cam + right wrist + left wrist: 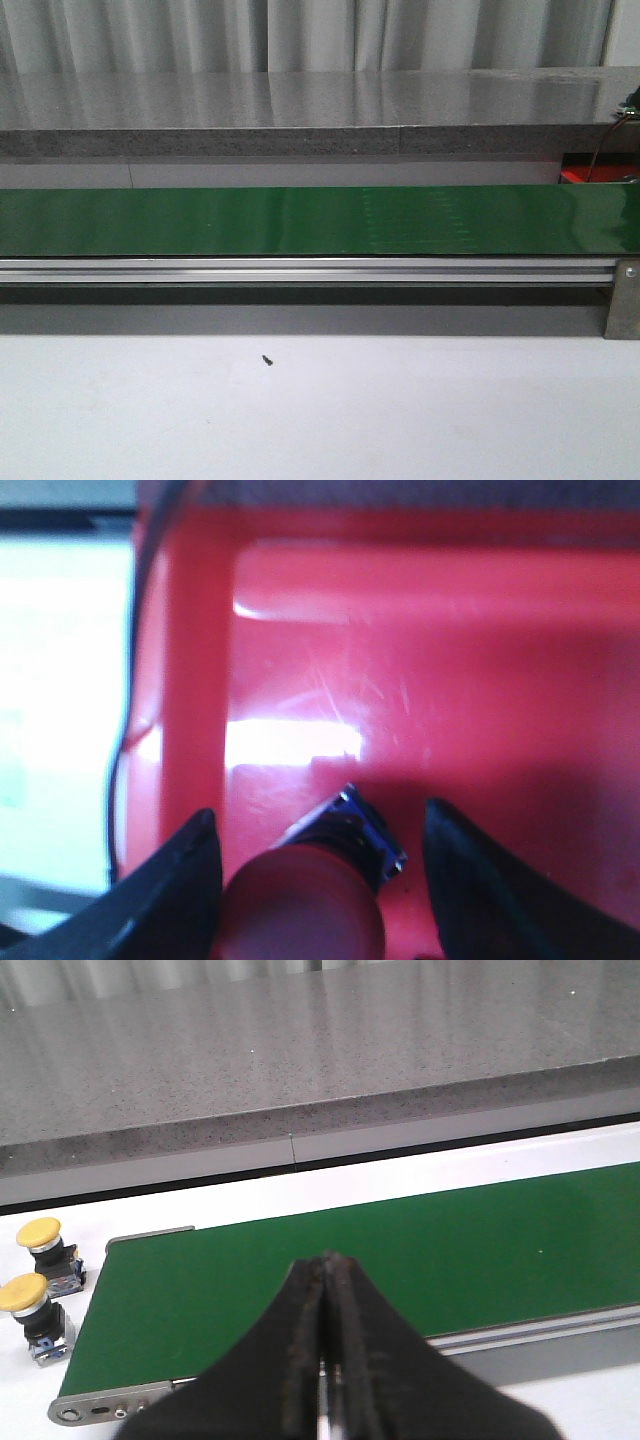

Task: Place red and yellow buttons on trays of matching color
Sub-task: 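Lift the right gripper away from the trays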

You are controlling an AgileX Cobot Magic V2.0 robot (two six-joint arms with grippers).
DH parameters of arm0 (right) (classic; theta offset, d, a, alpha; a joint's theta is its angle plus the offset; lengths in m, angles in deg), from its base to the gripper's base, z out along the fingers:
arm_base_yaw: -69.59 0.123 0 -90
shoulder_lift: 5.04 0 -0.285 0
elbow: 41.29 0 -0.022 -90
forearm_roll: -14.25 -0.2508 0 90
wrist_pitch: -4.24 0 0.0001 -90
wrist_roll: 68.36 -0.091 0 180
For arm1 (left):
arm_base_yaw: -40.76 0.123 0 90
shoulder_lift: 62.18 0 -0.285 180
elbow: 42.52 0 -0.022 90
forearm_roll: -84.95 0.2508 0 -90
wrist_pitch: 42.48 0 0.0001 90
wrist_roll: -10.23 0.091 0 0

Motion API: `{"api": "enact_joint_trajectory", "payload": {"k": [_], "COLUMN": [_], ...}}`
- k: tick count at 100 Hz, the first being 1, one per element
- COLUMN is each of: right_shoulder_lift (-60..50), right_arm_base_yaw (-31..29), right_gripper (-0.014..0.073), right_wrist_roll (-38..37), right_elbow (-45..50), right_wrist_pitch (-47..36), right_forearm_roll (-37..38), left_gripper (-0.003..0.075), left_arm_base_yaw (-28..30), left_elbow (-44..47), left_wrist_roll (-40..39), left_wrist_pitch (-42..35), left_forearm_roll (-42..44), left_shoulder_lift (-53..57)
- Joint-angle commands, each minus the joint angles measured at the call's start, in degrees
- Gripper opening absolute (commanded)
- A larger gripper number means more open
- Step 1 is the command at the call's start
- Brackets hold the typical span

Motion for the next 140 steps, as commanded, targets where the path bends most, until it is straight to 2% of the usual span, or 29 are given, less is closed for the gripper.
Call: {"api": "enact_joint_trajectory", "payload": {"k": [1,30,51,60,73,86,96,110,140], "right_shoulder_lift": [-7.4,-15.9,-23.2,-26.7,-32.2,-39.0,-45.2,-55.0,-76.8], "right_arm_base_yaw": [-0.3,-0.2,2.2,4.3,8.3,12.4,14.0,14.0,13.9], "right_gripper": [0.0450,0.0450,0.0450,0.0450,0.0450,0.0450,0.0450,0.0450,0.0449], "right_wrist_roll": [0.7,0.7,0.1,-0.9,-4.2,-6.0,-6.0,-5.9,-5.9], "right_elbow": [-1.6,-1.6,-1.6,-1.6,-1.5,1.5,7.2,20.1,59.3], "right_wrist_pitch": [-2.8,0.4,5.0,7.6,11.1,11.3,11.1,7.2,-11.4], "right_forearm_roll": [-4.5,-7.1,-6.8,-4.2,4.2,9.7,11.5,11.9,10.5], "left_gripper": [-0.0012,-0.0012,-0.0012,-0.0012,-0.0012,-0.0012,-0.0012,-0.0012,-0.0012], "left_arm_base_yaw": [-0.5,-0.5,-0.5,-0.5,-0.5,-0.5,-0.5,-0.5,-0.5], "left_elbow": [-1.5,-1.5,-1.5,-1.5,-1.5,-1.5,-1.5,-1.5,-1.5], "left_wrist_roll": [-0.4,-0.4,-0.4,-0.4,-0.4,-0.4,-0.4,-0.4,-0.4], "left_wrist_pitch": [-4.1,-4.4,-5.3,-5.4,-5.5,-5.7,-5.7,-5.7,-5.7], "left_forearm_roll": [-1.2,-1.2,-1.2,-1.2,-1.2,-1.2,-1.2,-1.2,-1.2], "left_shoulder_lift": [-0.1,-0.1,-0.1,-0.1,-0.1,-0.1,-0.1,-0.1,-0.1]}}
